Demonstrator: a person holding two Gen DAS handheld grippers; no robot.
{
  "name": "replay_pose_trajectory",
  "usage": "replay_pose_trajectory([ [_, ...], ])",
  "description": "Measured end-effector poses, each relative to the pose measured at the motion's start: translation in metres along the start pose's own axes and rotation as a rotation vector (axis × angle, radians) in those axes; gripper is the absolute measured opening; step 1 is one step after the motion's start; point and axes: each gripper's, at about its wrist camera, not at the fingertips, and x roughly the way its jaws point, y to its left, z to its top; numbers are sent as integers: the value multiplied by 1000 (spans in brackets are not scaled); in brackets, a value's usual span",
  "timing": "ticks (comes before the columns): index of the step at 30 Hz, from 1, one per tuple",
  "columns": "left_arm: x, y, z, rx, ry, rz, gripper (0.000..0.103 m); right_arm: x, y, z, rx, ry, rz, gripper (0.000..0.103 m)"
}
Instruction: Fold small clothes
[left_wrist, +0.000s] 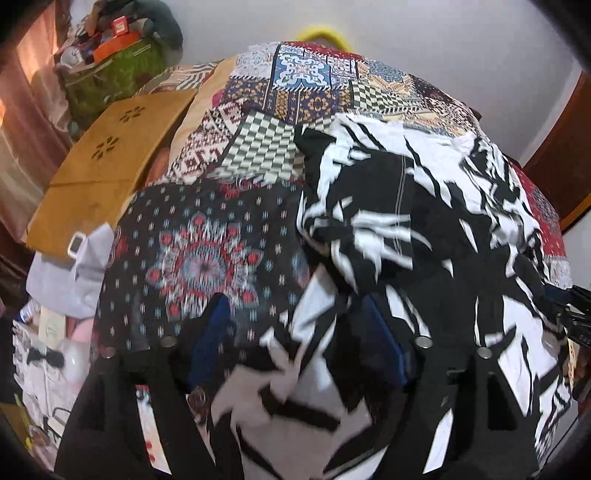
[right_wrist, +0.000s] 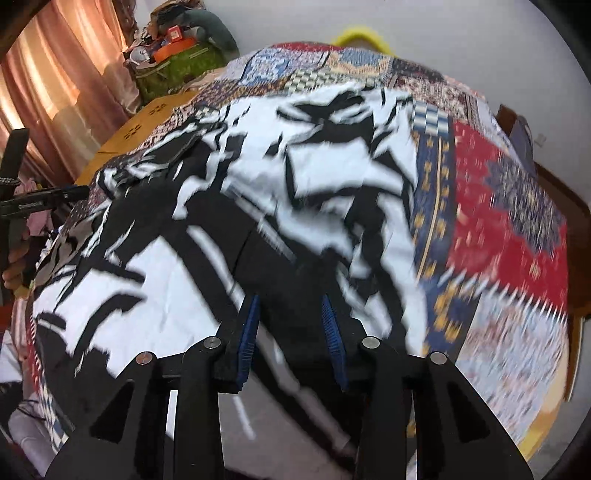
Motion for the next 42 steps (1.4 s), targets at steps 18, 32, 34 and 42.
replay_pose_trajectory([
  [18,1,68,-90,-103,101,153,73,-13,2,-39,49,19,-86,32],
  [32,-13,53,-107,-148,75,-18,20,-48,-17,-90,184,24,-72,53],
  [34,-15,45,-105,-128,73,-10,10,-46,-20,-99,222,30,-29,53],
  [42,-64,42,-100,-136,-34,26,5,-53,-22,-112,274,-17,41,6],
])
